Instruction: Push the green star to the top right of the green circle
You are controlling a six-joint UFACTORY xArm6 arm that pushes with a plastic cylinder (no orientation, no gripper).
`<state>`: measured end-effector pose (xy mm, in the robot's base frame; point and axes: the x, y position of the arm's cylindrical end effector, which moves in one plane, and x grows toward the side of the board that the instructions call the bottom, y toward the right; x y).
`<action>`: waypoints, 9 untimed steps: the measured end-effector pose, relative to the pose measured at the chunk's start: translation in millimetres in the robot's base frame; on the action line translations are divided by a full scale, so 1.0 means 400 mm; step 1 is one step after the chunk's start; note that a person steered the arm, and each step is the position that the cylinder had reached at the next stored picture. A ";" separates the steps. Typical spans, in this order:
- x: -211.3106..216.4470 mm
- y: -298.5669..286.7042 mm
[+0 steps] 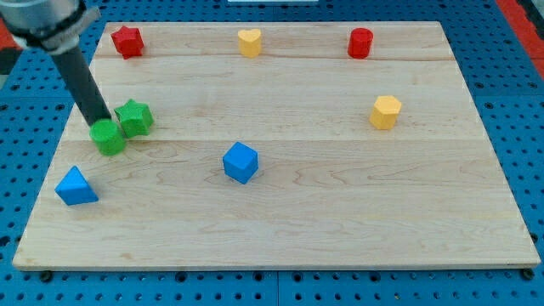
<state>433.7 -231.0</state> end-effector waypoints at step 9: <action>-0.062 0.113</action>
<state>409.1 -185.7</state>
